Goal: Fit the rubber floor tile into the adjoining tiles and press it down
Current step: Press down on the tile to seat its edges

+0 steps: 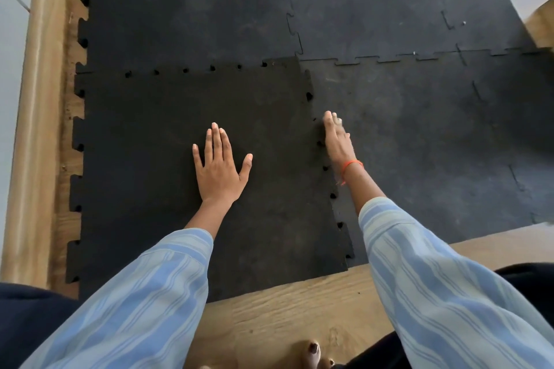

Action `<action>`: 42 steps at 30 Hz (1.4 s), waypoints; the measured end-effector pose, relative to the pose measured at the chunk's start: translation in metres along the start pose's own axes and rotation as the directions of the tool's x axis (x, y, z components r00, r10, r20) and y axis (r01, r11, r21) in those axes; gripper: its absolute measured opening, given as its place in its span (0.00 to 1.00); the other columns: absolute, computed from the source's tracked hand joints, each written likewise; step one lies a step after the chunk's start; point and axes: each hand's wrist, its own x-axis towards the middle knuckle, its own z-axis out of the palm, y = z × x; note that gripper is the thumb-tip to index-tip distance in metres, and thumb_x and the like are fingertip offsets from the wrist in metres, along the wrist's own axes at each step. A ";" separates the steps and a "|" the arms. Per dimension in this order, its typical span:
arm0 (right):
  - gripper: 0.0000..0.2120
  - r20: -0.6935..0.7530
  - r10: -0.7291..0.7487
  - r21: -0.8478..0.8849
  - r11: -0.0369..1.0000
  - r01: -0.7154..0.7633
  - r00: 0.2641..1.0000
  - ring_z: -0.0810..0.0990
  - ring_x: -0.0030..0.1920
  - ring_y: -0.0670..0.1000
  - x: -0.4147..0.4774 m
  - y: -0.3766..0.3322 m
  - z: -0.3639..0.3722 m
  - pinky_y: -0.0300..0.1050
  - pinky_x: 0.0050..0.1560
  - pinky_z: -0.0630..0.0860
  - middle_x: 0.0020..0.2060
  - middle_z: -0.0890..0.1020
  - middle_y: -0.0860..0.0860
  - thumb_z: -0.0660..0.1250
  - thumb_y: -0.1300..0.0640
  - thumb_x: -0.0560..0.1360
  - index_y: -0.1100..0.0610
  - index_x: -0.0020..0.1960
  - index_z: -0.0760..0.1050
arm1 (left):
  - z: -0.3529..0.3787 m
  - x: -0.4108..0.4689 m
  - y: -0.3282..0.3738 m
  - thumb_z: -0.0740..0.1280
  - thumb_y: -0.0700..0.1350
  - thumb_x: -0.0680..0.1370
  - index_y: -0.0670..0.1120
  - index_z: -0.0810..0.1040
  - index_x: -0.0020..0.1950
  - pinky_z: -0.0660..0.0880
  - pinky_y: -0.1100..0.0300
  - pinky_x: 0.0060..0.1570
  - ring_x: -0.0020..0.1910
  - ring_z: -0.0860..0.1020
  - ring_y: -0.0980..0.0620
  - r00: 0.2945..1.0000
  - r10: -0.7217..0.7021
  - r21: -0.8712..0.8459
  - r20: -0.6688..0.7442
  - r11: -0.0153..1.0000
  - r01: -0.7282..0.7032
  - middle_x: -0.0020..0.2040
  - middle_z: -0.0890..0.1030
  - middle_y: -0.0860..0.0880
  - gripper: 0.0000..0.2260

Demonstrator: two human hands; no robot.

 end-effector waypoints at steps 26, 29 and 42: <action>0.28 -0.240 -0.292 -0.523 0.842 0.130 0.926 0.60 0.75 0.55 -0.109 0.089 0.047 0.56 0.75 0.53 0.74 0.65 0.55 0.52 0.44 0.78 0.59 0.72 0.64 | 0.001 0.000 0.001 0.47 0.63 0.80 0.39 0.49 0.78 0.48 0.41 0.74 0.78 0.50 0.46 1.000 -0.006 -0.009 -0.003 1.000 0.006 0.79 0.50 0.42 0.36; 0.27 -0.245 -0.302 -0.512 0.847 0.142 0.921 0.61 0.75 0.55 -0.110 0.088 0.046 0.56 0.75 0.54 0.73 0.66 0.55 0.52 0.44 0.78 0.59 0.71 0.65 | -0.002 0.001 0.001 0.47 0.63 0.80 0.39 0.50 0.78 0.49 0.41 0.74 0.78 0.50 0.46 1.000 -0.006 -0.018 0.001 1.000 0.006 0.79 0.51 0.42 0.36; 0.30 -0.210 -0.248 -0.560 0.824 0.092 0.946 0.54 0.77 0.54 -0.118 0.076 0.062 0.55 0.76 0.52 0.76 0.59 0.54 0.49 0.42 0.78 0.56 0.75 0.58 | -0.002 0.001 0.002 0.48 0.63 0.79 0.39 0.53 0.78 0.50 0.41 0.74 0.78 0.52 0.45 1.000 -0.005 -0.024 -0.020 1.000 0.005 0.79 0.53 0.42 0.36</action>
